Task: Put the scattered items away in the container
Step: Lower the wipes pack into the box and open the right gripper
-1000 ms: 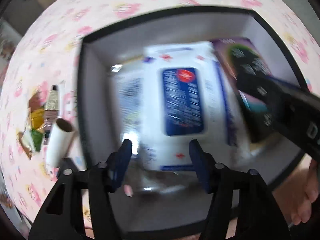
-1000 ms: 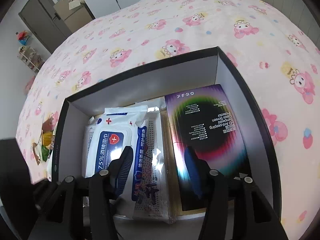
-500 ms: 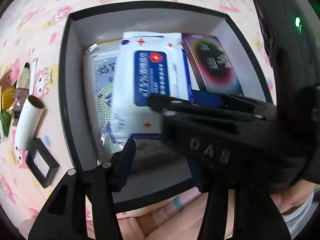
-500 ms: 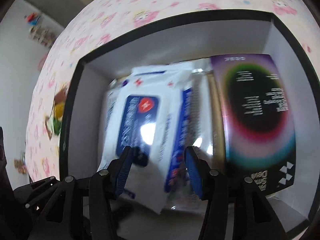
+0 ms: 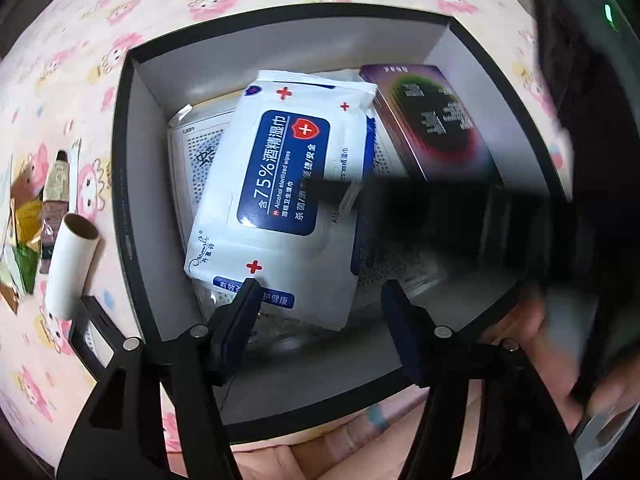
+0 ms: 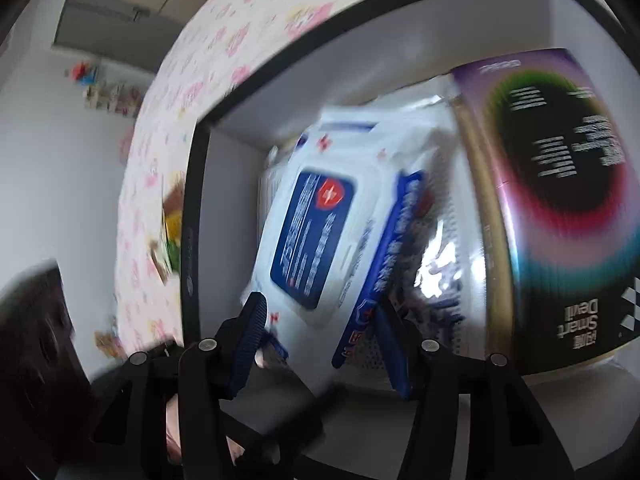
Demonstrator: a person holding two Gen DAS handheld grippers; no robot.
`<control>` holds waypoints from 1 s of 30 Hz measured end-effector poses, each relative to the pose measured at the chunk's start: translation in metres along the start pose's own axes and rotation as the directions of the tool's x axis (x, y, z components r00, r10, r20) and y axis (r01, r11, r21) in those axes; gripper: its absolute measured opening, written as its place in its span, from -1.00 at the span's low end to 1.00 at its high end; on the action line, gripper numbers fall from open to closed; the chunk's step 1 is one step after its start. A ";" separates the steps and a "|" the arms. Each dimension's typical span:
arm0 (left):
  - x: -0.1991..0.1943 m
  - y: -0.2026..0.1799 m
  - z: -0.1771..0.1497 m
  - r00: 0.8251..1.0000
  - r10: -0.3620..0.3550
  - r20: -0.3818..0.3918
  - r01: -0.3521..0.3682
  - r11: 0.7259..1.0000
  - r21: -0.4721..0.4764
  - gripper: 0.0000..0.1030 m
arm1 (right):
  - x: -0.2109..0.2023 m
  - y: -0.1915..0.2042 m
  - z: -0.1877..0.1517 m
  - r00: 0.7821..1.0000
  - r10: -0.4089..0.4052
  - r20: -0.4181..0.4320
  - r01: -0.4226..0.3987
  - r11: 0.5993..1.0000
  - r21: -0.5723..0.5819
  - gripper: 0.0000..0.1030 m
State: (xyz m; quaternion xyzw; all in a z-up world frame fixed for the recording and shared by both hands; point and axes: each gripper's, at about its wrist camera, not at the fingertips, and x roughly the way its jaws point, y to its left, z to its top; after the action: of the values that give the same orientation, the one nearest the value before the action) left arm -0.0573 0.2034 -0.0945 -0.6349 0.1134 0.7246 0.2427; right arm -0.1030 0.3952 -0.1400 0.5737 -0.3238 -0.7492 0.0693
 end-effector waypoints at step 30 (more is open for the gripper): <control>-0.035 0.045 -0.023 0.995 0.094 0.042 -0.095 0.995 0.035 0.04 | 0.012 -0.003 0.033 0.999 -0.043 0.025 0.042 0.999 0.013 -0.56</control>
State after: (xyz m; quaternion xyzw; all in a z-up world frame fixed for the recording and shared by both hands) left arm -0.0571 0.1462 -0.0709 -0.6097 0.1517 0.7457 0.2220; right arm -0.1363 0.4057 -0.1468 0.5713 -0.3172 -0.7556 0.0456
